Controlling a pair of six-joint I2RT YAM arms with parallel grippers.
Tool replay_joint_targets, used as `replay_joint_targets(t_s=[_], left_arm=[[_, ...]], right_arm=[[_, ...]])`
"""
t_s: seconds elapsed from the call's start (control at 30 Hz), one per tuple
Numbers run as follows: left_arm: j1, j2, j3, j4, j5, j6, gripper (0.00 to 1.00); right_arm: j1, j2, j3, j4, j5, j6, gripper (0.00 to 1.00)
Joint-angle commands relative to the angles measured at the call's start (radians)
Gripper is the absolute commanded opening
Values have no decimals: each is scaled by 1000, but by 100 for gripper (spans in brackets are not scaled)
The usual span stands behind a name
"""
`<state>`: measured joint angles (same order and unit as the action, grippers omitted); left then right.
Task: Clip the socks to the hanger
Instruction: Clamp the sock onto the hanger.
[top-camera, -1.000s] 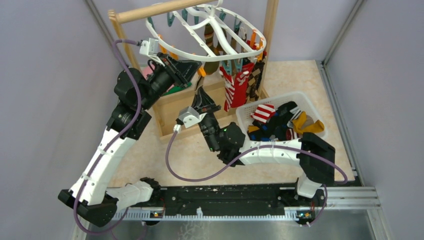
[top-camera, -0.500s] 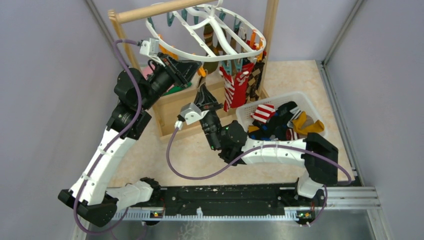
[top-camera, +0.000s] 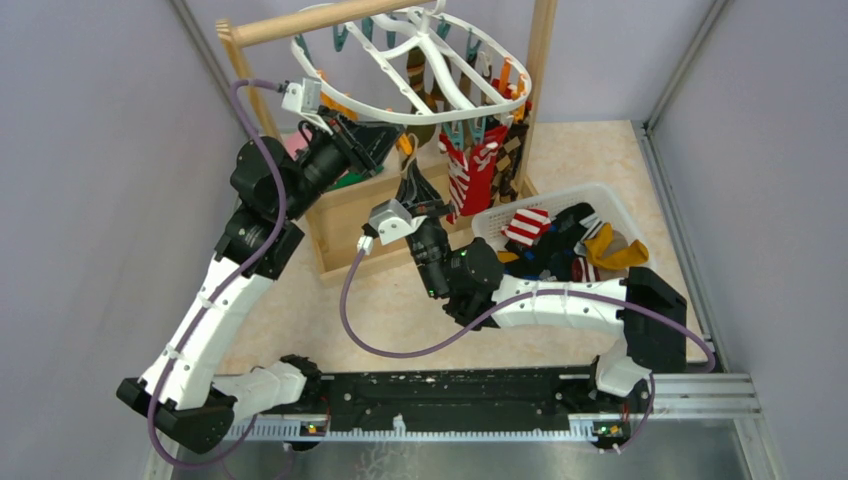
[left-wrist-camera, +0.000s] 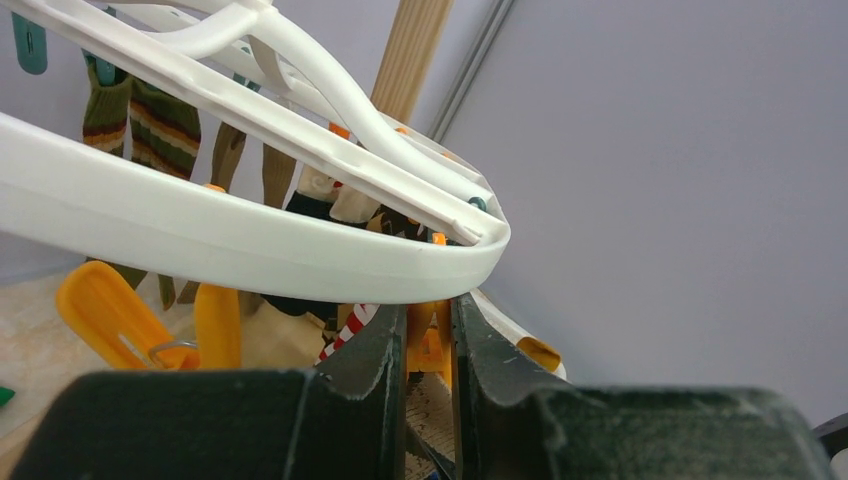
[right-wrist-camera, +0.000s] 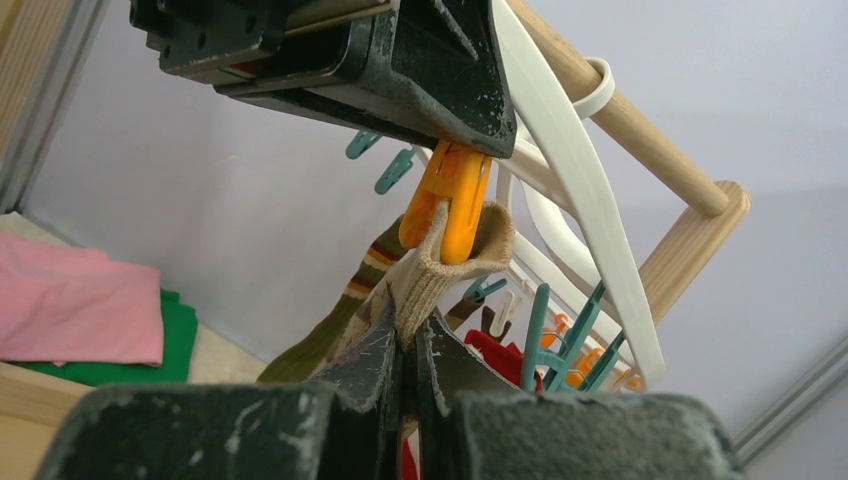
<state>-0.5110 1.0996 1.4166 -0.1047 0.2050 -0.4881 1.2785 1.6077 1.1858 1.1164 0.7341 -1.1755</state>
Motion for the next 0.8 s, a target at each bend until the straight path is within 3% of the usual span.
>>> replay_joint_targets(t_s=[0.0, 0.43, 0.77], left_arm=[[-4, -6, -14, 51, 18, 20, 6], [-4, -10, -36, 80, 37, 39, 8], [-4, -27, -39, 88, 37, 23, 40]], right_arm=[[-13, -20, 31, 38, 7, -4, 0], [-13, -2, 61, 69, 9, -4, 0], [-13, -4, 54, 64, 14, 5, 0]])
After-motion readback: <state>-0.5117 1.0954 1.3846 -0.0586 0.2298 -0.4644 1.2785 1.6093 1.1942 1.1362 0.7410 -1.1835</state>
